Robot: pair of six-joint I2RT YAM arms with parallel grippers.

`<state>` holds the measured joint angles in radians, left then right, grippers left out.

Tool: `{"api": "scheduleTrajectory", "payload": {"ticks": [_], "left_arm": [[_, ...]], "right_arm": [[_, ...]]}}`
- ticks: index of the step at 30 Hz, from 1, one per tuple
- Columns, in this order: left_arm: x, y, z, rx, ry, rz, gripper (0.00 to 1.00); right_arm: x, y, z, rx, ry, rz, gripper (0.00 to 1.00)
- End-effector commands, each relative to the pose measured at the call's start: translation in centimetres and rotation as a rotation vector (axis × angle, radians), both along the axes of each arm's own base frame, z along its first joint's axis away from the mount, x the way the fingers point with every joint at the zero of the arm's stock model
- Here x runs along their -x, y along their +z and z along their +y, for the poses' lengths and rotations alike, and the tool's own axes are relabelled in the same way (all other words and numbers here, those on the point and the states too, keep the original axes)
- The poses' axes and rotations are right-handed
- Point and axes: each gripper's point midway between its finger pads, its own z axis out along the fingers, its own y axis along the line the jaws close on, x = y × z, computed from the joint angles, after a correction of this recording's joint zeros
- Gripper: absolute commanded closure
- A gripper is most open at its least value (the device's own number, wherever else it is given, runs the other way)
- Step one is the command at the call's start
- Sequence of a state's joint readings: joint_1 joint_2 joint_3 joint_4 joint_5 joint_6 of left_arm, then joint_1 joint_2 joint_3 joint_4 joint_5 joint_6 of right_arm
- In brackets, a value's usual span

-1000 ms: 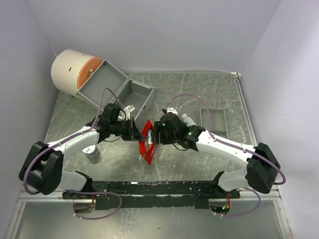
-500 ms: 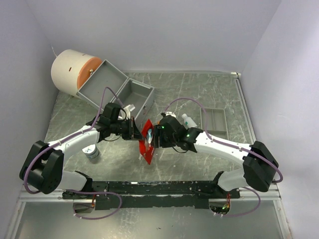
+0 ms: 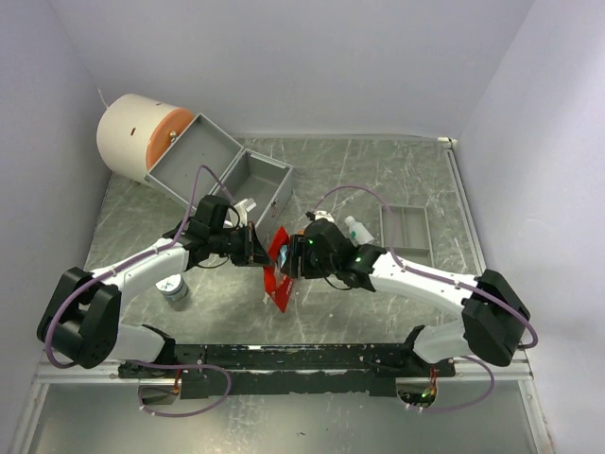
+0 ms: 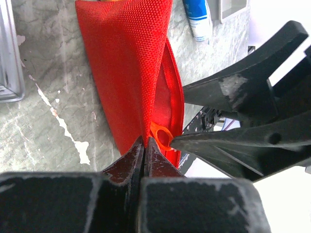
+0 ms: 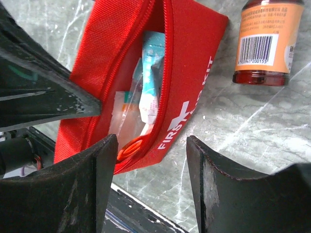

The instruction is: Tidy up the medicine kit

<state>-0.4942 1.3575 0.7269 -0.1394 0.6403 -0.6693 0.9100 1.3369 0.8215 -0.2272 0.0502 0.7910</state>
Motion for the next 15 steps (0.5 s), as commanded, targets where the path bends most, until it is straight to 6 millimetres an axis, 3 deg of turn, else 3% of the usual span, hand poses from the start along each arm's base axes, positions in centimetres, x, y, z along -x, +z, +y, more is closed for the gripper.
{"api": "scheduleTrajectory", "payload": {"ticks": [1,10,12,15], "left_arm": [[-0.5,1.1,-0.2,0.013,-0.005,-0.041,0.93],[-0.5,1.1,-0.3,0.019,-0.01,-0.038,0.93],[-0.4,1.1,-0.3,0.016,-0.015,-0.039,0.93],[-0.4,1.2,-0.2,0.008,-0.022,-0.044,0.93]], "right_arm": [[0.3,-1.5,0.2,0.013,-0.005,0.035,0.43],[0.8,-3.8,-0.4,0.031,-0.016,0.065,0.55],[0.6,-3.7,-0.2,0.032,-0.021,0.063,0.55],[0.0,-1.9,0.0,0.011,-0.026,0.028,0.5]]}}
